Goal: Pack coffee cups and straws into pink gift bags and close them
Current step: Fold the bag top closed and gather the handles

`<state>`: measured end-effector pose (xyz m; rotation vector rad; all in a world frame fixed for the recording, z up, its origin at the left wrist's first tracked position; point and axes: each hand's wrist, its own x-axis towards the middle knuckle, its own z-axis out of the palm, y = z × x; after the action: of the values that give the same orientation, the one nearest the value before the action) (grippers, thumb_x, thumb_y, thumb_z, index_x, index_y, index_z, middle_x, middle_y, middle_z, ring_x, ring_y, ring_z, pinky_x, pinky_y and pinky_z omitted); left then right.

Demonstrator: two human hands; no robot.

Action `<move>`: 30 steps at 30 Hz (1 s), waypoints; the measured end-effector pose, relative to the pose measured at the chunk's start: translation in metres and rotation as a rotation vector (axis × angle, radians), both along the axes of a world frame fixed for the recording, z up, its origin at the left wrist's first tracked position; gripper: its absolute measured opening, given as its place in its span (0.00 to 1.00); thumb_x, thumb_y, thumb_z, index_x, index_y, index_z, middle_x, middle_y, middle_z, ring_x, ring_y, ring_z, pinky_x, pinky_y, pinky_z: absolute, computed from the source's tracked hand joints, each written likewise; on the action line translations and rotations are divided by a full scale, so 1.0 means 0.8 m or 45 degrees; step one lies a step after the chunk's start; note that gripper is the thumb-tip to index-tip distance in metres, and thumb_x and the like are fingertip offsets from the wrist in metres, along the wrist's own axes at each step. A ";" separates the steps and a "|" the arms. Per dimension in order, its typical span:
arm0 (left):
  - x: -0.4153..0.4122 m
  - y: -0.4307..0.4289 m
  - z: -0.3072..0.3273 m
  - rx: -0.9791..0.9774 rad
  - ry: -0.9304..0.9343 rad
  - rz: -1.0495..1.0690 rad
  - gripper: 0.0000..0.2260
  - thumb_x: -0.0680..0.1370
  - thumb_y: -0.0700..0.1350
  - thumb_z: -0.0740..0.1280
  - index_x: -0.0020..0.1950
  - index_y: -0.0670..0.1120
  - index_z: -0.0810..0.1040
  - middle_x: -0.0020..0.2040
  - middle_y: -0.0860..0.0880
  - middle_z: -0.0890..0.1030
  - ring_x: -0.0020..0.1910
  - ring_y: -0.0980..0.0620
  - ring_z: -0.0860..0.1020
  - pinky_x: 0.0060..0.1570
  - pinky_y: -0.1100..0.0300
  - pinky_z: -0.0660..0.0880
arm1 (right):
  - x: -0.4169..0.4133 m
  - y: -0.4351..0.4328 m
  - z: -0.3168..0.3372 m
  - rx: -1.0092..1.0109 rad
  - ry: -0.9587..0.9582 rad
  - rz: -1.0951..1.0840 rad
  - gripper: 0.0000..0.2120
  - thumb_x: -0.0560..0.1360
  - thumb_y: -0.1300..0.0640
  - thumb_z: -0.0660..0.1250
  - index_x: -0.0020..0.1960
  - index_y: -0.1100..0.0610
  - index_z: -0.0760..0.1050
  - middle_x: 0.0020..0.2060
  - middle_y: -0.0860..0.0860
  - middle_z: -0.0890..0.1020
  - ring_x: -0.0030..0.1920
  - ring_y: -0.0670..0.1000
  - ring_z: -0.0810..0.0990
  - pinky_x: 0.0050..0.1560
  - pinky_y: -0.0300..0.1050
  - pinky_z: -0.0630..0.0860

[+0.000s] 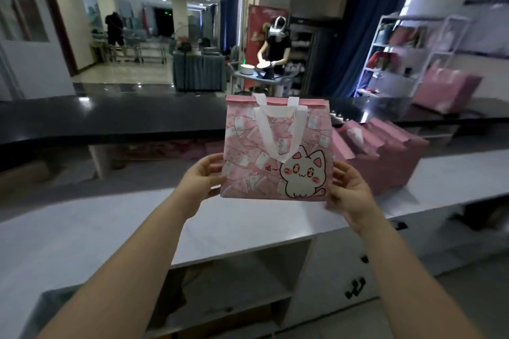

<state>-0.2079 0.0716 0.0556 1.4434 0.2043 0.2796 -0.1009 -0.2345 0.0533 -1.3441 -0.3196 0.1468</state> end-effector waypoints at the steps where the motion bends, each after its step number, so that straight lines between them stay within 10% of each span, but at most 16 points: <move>1: 0.027 -0.020 0.008 0.007 -0.011 -0.048 0.19 0.75 0.32 0.69 0.62 0.50 0.77 0.56 0.45 0.82 0.53 0.46 0.82 0.48 0.52 0.80 | 0.016 -0.025 0.009 -0.001 -0.016 -0.027 0.18 0.70 0.69 0.68 0.54 0.50 0.79 0.50 0.53 0.84 0.48 0.53 0.84 0.44 0.50 0.82; 15: 0.345 -0.295 0.098 0.021 -0.128 -0.432 0.20 0.75 0.26 0.64 0.54 0.51 0.78 0.49 0.47 0.83 0.45 0.50 0.84 0.37 0.59 0.80 | 0.193 -0.305 0.076 0.027 -0.263 -0.546 0.21 0.71 0.75 0.67 0.56 0.53 0.77 0.48 0.51 0.84 0.46 0.52 0.84 0.40 0.47 0.81; 20: 0.444 -0.390 0.093 0.021 -0.133 -0.547 0.19 0.74 0.29 0.67 0.58 0.50 0.76 0.54 0.45 0.81 0.50 0.46 0.82 0.49 0.48 0.81 | 0.255 -0.383 0.074 0.019 -0.226 -0.763 0.21 0.72 0.76 0.66 0.59 0.56 0.75 0.55 0.58 0.80 0.51 0.58 0.80 0.45 0.53 0.82; 30: 0.685 -0.528 0.136 0.036 -0.215 -0.766 0.21 0.72 0.27 0.69 0.51 0.54 0.79 0.42 0.48 0.84 0.36 0.52 0.84 0.29 0.60 0.77 | 0.412 -0.503 0.128 -0.039 -0.277 -0.992 0.21 0.71 0.73 0.70 0.58 0.52 0.78 0.55 0.56 0.82 0.52 0.59 0.81 0.44 0.51 0.82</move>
<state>0.3405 -0.3506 0.1643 1.4329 -0.3708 -0.0899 0.2283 -0.6366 0.1553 -1.4303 0.0420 -0.6494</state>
